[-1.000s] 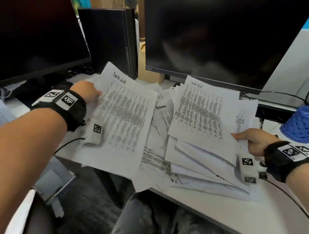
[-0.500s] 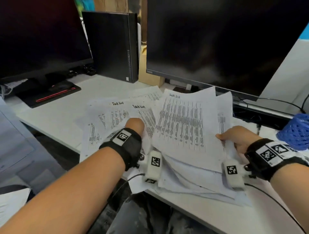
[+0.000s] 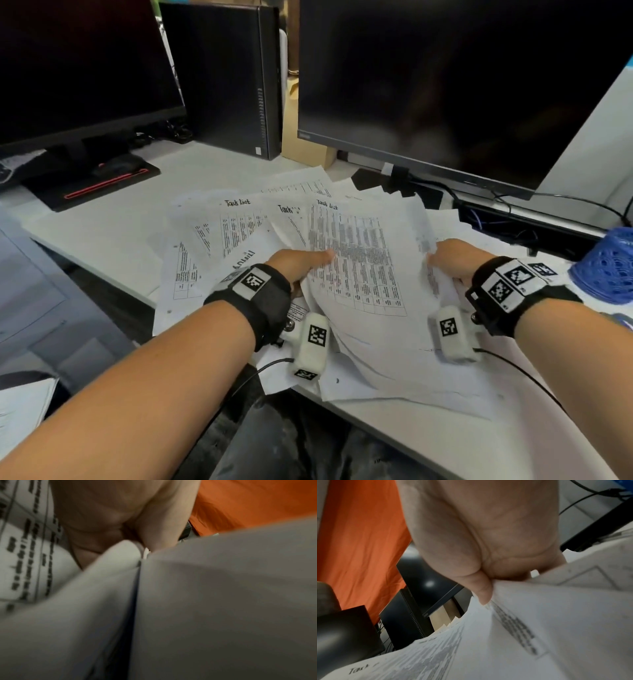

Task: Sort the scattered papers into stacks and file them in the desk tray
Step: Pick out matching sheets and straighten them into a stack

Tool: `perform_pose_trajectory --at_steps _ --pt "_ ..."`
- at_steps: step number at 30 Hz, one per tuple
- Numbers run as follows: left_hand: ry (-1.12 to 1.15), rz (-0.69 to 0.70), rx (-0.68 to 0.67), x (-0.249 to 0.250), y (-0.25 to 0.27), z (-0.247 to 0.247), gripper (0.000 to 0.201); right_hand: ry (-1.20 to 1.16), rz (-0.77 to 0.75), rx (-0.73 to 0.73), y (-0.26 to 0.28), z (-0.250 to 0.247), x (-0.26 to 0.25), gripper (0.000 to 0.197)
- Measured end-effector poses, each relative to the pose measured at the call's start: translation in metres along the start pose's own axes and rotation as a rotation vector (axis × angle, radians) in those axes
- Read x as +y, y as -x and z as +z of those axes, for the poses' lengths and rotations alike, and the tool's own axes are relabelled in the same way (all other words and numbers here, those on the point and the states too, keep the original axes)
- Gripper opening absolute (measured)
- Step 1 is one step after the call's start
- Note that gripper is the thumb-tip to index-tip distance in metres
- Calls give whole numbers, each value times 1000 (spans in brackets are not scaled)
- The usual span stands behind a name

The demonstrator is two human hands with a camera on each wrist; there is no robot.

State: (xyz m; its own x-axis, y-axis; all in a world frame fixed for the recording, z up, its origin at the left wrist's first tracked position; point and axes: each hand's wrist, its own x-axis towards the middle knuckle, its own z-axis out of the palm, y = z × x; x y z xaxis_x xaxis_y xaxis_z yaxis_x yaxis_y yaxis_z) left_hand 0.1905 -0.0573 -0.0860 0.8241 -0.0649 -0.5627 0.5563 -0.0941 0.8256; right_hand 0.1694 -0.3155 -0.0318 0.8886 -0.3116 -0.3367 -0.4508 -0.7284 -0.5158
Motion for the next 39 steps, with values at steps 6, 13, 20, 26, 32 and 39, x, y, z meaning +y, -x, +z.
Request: perform_pose_trajectory --at_steps 6,13,20,26,32,39 --pt "-38 79 -112 20 42 -8 37 -220 20 -66 -2 -6 13 51" --pt "37 250 -237 39 69 -31 26 -637 -103 -160 24 -26 16 36" --pt "81 333 -208 46 77 -51 42 -721 -32 57 27 -31 17 77" --pt "88 351 -209 38 80 -63 37 -627 20 92 18 -25 35 85" --pt "120 345 -206 34 79 -68 38 -463 -88 132 20 -24 37 84" --pt "115 349 -132 41 69 -75 40 435 -220 -327 31 -9 20 67"
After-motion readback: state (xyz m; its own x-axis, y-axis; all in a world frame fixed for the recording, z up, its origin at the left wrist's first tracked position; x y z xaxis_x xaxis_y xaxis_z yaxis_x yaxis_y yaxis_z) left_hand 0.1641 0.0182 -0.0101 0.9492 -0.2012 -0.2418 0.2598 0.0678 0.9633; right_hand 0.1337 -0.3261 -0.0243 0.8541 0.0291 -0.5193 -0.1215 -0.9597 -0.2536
